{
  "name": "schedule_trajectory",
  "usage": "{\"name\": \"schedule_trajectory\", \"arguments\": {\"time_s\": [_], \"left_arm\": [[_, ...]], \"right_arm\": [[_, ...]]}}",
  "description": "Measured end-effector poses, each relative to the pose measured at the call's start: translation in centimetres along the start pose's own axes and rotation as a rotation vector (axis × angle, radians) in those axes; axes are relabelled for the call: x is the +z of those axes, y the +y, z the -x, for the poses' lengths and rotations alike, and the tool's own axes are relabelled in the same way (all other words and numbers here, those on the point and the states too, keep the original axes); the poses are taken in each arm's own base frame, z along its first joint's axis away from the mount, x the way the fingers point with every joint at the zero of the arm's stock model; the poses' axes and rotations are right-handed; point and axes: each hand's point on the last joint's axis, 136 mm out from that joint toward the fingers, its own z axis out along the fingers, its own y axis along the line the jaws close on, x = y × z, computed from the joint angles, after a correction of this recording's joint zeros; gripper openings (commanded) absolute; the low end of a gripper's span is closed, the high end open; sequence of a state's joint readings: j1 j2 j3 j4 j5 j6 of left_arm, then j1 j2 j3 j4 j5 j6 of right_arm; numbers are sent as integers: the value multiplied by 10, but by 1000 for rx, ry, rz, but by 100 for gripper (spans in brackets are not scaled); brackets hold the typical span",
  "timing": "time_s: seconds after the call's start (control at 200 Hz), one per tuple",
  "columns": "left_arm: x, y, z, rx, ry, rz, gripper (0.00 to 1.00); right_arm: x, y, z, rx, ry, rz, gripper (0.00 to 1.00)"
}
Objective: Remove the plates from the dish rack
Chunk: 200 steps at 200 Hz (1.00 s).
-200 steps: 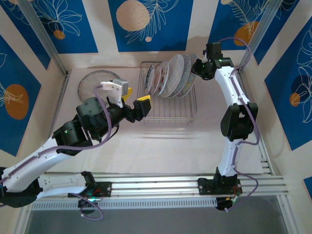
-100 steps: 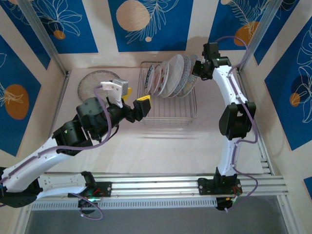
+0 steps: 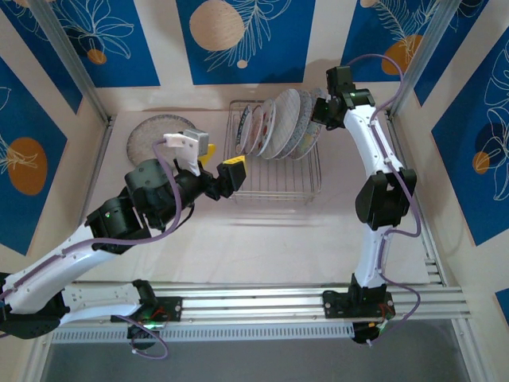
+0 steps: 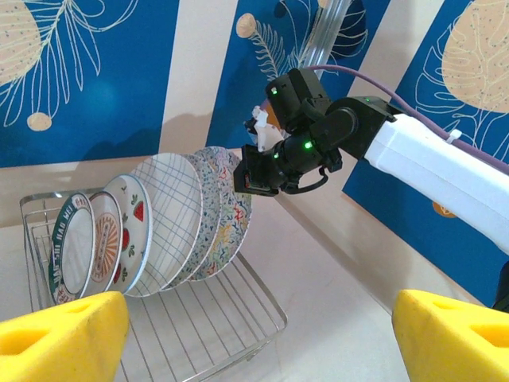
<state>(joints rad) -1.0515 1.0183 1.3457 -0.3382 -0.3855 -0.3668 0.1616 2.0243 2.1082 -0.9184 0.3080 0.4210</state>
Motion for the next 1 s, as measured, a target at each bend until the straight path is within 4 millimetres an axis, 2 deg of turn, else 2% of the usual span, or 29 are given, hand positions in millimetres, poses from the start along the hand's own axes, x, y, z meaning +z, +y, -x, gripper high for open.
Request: {"name": "schedule_trajectory", "arguments": {"time_s": [0.115, 0.39, 0.65, 0.745, 1.0], "left_arm": [[0, -1, 0, -17, 1, -3, 86], [0, -4, -2, -29, 8, -21, 86], [4, -9, -6, -52, 24, -45, 86], [6, -12, -8, -67, 34, -57, 86], [18, -22, -20, -118, 74, -96, 86]], "right_arm": [[-18, -1, 2, -2, -15, -5, 0], [-89, -8, 18, 7, -130, -13, 0], [-113, -22, 11, 12, -130, -55, 0], [-129, -29, 9, 12, -142, -75, 0], [-201, -47, 2, 26, -250, -87, 0]]}}
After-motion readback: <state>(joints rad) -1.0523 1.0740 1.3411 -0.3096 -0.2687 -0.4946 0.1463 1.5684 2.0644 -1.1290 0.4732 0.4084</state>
